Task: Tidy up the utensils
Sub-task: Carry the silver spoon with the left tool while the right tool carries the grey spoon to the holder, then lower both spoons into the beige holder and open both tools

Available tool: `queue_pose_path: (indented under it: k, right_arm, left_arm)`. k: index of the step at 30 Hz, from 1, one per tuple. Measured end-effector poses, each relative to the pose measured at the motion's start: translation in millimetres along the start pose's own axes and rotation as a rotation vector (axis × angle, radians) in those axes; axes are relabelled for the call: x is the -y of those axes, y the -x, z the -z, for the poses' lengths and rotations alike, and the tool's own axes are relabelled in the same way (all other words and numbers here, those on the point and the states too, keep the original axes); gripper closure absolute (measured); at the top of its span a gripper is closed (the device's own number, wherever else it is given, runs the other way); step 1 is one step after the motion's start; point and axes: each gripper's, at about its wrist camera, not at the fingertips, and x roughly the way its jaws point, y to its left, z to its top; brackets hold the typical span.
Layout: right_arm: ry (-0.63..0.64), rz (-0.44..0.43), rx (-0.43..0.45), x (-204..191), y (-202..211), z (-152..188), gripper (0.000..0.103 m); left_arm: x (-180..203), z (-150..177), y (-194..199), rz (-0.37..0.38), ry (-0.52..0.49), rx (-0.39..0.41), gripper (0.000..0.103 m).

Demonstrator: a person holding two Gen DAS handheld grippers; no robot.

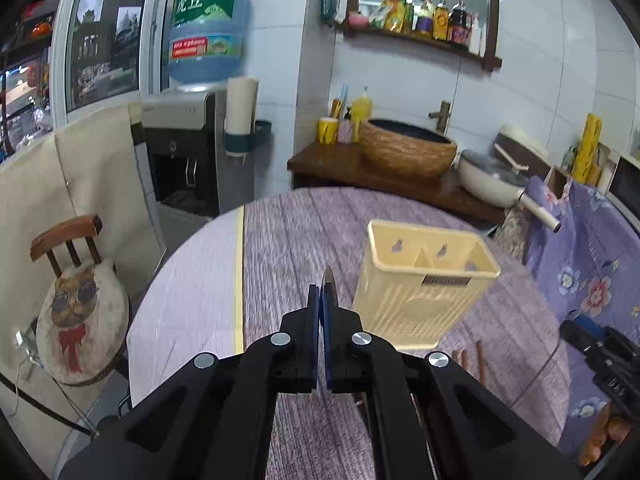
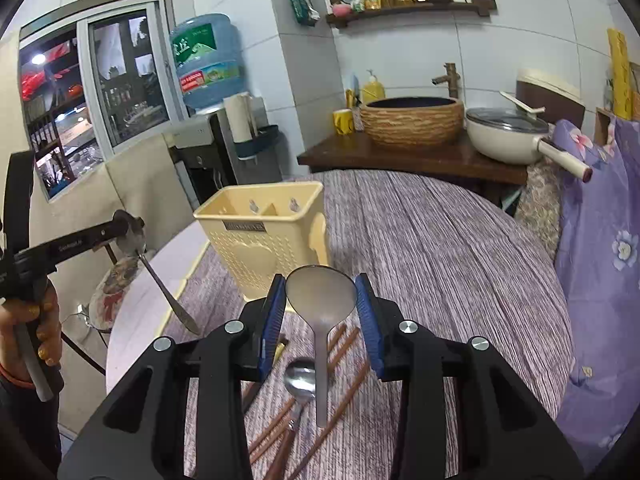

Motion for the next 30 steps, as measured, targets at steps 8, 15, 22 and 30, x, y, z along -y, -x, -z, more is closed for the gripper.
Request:
queue_pose_path:
  k: [8, 15, 22, 30]
  right_arm:
    - [0.057, -0.033, 0.211, -38.6, 13.9, -80.1, 0.067]
    - [0.109, 0.030, 0.342, -66.1, -6.6, -136.5, 0.067]
    - [0.120, 0.065, 0.268, -58.8, -60.8, -114.7, 0.066]
    - [0.122, 0.060, 0.165, -43.3, -97.2, -70.9, 0.066]
  left_arm:
    - [24.7, -64.4, 24.5, 0.003, -0.010, 0.146, 0.100]
    - [51.7, -104.2, 13.5, -0.071, -0.050, 0.231, 0.100]
    - [63.0, -73.2, -35.2, -0.115, -0.120, 0.167, 0.100]
    - [63.1, -38.8, -65.1, -0.093, -0.142, 0.089, 0.100]
